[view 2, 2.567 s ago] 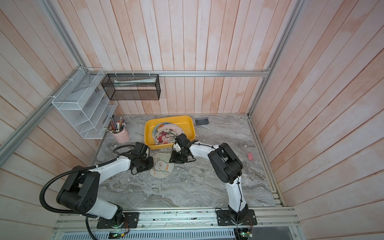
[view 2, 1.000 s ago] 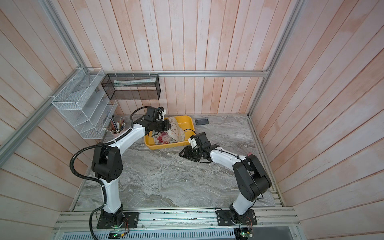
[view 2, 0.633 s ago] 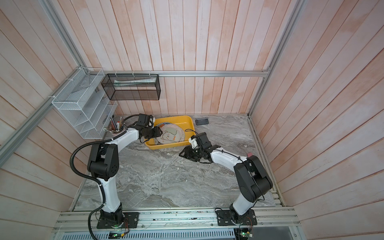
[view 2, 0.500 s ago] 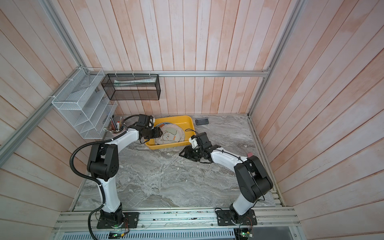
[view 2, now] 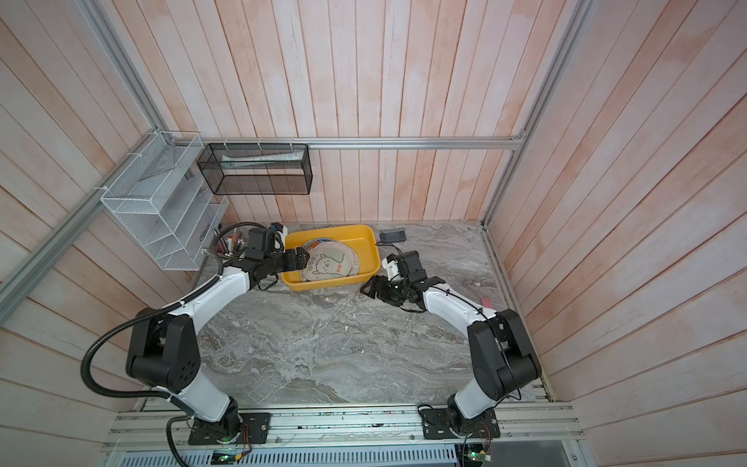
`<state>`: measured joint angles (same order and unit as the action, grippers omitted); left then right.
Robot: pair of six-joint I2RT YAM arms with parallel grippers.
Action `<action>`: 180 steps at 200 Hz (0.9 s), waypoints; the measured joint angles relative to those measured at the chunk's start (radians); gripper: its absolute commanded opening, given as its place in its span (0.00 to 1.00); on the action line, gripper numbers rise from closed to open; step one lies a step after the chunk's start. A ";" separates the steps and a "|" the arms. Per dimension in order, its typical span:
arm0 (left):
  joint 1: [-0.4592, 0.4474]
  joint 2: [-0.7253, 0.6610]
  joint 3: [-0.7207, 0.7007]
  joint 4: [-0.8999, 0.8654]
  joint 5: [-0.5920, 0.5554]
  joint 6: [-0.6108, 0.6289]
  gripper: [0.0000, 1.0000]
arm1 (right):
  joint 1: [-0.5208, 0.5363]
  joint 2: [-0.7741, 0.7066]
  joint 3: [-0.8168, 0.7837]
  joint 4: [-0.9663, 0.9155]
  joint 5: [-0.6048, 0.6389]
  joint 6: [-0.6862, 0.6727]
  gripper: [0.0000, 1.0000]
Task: Put the coasters into the storage box
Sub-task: Place the coaster in the storage box, then reset both arms
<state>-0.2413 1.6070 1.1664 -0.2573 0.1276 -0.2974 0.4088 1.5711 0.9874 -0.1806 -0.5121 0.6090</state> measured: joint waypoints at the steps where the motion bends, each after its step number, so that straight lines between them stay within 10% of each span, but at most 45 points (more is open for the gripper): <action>1: 0.000 -0.004 -0.004 0.001 -0.001 0.000 1.00 | -0.002 0.000 0.000 -0.001 0.002 -0.002 0.87; 89: 0.141 -0.304 -0.389 0.162 -0.146 0.026 1.00 | -0.158 -0.074 0.031 0.011 0.270 -0.267 0.98; 180: 0.220 -0.323 -0.636 0.582 -0.231 0.202 1.00 | -0.280 -0.203 -0.357 0.521 0.637 -0.519 0.98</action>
<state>-0.0208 1.2842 0.5301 0.3248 -0.1032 -0.0952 0.1284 1.3682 0.6304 0.3408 0.1253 0.0898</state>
